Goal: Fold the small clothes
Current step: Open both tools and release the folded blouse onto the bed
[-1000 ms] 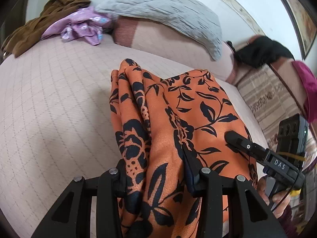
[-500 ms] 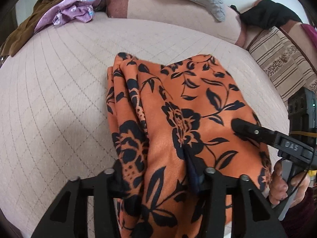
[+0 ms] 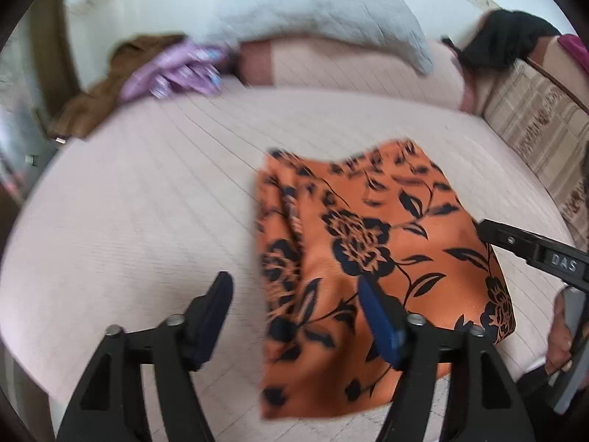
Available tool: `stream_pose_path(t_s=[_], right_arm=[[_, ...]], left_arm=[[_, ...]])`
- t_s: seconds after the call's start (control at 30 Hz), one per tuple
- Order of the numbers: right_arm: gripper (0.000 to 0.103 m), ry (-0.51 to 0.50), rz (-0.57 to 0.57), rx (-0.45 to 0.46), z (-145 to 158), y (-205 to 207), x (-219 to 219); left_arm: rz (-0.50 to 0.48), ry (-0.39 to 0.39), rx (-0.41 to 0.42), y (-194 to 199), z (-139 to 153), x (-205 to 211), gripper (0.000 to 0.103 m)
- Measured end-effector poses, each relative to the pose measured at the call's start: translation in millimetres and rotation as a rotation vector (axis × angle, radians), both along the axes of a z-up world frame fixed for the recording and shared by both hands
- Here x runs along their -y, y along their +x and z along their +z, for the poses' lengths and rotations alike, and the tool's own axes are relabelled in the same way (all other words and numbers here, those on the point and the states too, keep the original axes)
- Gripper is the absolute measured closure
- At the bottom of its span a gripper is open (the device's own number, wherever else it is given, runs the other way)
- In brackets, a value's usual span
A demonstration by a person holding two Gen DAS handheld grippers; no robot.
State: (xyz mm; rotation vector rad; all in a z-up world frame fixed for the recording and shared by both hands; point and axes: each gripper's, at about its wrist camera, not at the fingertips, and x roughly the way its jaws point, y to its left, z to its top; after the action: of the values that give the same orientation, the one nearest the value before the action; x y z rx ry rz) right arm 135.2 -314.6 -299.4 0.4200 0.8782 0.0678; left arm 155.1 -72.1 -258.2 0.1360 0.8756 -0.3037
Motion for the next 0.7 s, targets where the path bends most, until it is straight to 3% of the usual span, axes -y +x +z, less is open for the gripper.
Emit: stream_pose_path(t_s=[0.03,0.1,0.23,0.33,0.4,0.47,0.57,0.7], right_arm=[[0.042,-0.004,-0.005,0.029,5.6,-6.8,-3.2],[0.042,0.005,-0.005,0.066,11.5,-20.0,-11.7],[0.048,-0.038,0.024,0.020,-2.4,-33.8,-39.5],[0.048,-0.108,0.013,0.011,-10.7,-36.3,-50.0],[0.048,-0.118,0.001,-0.003,-0.6,-37.7,-50.8],[0.047,-0.045,-0.029,0.020,9.8,-48.3,-43.5],[0.047,0.034,-0.099,0.093,31.7,-78.6,-30.5],[0.046,0.026,-0.188,0.193,71.4,-124.6,-16.4]], left_arm=[[0.030,0.010,0.031,-6.1,4.9,-3.6,0.019],[0.099,0.051,0.075,-11.9,8.0,-8.7,0.017],[0.138,0.179,0.011,-4.1,-22.8,-6.2,0.017],[0.139,0.171,0.016,-1.2,-33.3,-9.6,0.015],[0.129,0.192,0.003,0.4,-23.0,-9.0,0.016],[0.132,0.195,0.033,-7.4,-1.6,-13.6,0.016],[0.140,0.153,0.131,-27.8,38.5,-18.1,0.016],[0.169,0.140,0.251,-60.4,89.1,-19.8,0.015]])
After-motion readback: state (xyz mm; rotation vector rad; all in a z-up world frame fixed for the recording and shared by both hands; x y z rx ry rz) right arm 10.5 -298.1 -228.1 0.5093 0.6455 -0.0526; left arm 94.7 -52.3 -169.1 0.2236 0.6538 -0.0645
